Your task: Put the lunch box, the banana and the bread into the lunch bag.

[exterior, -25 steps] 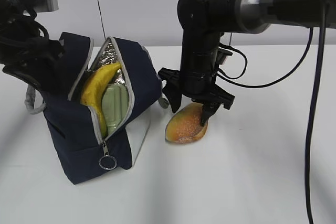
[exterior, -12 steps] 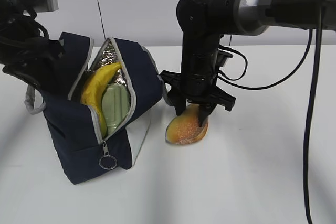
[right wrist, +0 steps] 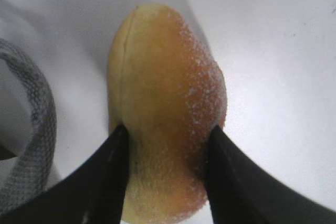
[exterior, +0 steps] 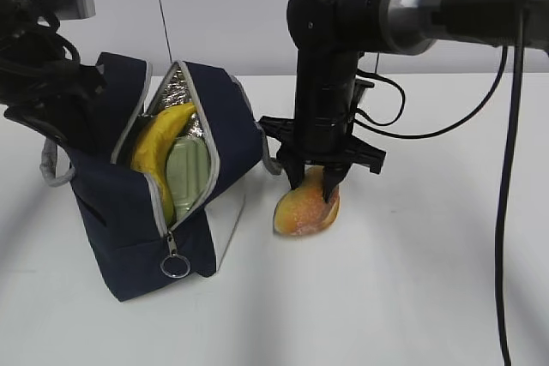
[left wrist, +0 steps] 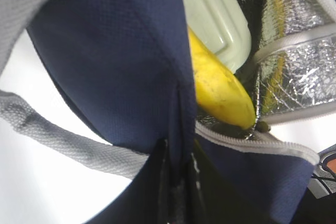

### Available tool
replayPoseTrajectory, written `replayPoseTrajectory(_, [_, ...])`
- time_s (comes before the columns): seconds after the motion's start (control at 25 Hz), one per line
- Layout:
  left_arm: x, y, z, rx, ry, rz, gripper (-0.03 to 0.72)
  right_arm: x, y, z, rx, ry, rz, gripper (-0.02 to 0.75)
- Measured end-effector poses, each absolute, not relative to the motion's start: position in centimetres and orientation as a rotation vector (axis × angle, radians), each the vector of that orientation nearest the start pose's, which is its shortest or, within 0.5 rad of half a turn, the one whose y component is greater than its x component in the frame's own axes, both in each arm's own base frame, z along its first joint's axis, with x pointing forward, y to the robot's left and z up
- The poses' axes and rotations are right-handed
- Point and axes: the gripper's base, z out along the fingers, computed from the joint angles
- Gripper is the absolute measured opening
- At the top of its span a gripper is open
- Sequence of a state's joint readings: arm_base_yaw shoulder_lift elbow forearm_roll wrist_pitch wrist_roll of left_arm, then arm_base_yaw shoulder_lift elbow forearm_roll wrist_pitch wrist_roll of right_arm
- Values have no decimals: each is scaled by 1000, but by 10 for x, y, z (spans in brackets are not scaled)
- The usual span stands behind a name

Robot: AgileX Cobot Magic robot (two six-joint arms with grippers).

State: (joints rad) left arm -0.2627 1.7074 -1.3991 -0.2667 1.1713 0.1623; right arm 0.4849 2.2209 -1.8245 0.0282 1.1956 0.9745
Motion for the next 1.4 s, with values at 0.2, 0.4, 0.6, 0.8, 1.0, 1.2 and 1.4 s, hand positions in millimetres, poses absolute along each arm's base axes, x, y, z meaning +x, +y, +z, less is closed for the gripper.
replayPoseTrajectory(0.2, [326, -110, 277, 502, 2905, -391, 21, 408, 217, 195, 546, 3012, 140, 327])
replayPoseTrajectory(0.4, [326, -110, 277, 502, 2905, -391, 21, 410, 217, 204, 320, 3011, 149, 327])
replayPoseTrajectory(0.6, [326, -110, 277, 502, 2905, -391, 22, 405, 213, 234, 120, 2968, 188, 326])
replayPoseTrajectory(0.8, [326, -110, 277, 502, 2905, -391, 22, 390, 206, 285, -75, 2866, 253, 326])
replayPoseTrajectory(1.0, [326, -110, 277, 503, 2905, -390, 22, 370, 197, 333, -245, 2755, 290, 326])
replayPoseTrajectory(1.2, [326, -110, 277, 503, 2905, -390, 22, 362, 201, 346, -281, 2738, 406, 326])
replayPoseTrajectory(1.4, [326, -110, 277, 503, 2905, -390, 22, 366, 217, 336, -255, 2750, 605, 325])
